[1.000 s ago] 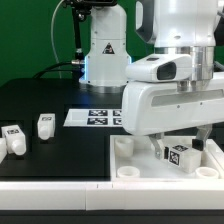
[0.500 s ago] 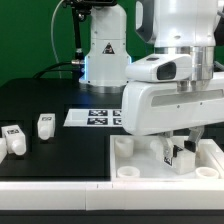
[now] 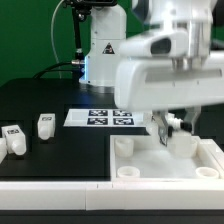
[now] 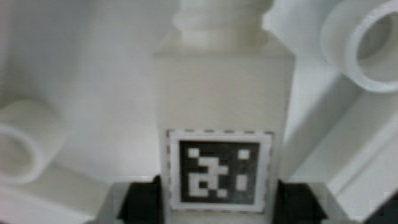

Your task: Assemble square table

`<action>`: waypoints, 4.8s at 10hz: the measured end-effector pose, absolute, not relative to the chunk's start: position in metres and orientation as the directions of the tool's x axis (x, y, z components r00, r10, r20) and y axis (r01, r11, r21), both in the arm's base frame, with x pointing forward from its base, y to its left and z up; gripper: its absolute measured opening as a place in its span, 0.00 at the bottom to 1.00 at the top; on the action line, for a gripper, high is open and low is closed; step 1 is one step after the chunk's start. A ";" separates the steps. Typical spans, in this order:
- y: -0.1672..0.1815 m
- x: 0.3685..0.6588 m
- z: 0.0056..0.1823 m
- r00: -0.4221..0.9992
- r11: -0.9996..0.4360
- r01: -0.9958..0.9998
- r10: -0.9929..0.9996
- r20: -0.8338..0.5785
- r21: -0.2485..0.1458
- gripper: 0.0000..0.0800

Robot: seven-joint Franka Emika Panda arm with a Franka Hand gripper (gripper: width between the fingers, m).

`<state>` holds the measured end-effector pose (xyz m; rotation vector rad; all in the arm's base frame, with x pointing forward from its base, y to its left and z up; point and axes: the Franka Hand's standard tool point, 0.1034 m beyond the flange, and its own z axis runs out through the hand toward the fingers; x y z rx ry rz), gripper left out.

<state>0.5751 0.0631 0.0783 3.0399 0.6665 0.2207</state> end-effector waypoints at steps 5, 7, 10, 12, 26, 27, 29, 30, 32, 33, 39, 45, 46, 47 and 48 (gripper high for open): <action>0.061 0.565 0.080 0.912 -0.920 0.389 0.391 0.126 0.045 0.35; 0.041 0.534 0.089 0.934 -0.943 0.330 0.333 0.132 0.045 0.35; 0.003 0.482 0.079 0.959 -0.967 0.251 0.254 0.127 0.045 0.35; 0.006 0.486 0.080 0.957 -0.966 0.256 0.259 0.131 0.046 0.35; -0.019 0.430 0.037 0.994 -0.999 0.036 0.039 0.100 0.034 0.75; -0.017 0.430 0.037 0.994 -0.998 0.047 0.050 0.099 0.035 0.80; 0.012 0.427 0.044 0.982 -0.985 0.172 0.173 0.076 0.028 0.81; 0.027 0.429 0.055 0.966 -0.970 0.242 0.243 0.086 0.026 0.81; 0.035 0.429 0.062 0.966 -0.980 0.196 0.201 0.164 0.045 0.81; 0.034 0.427 0.059 0.967 -0.978 0.203 0.207 0.148 0.042 0.81; 0.085 0.413 0.059 0.874 -0.885 0.463 0.466 0.138 0.053 0.81; 0.108 0.397 0.041 0.895 -0.896 0.443 0.444 -0.033 -0.030 0.81; 0.106 0.399 0.043 0.897 -0.898 0.439 0.440 -0.032 -0.030 0.81; 0.105 0.399 0.043 0.898 -0.899 0.438 0.439 -0.030 -0.030 0.81; 0.105 0.399 0.043 0.898 -0.898 0.438 0.439 -0.032 -0.030 0.81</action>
Offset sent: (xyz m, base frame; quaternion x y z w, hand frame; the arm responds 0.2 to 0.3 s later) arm 0.0000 0.0000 0.0000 0.0000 0.0000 0.0000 1.0000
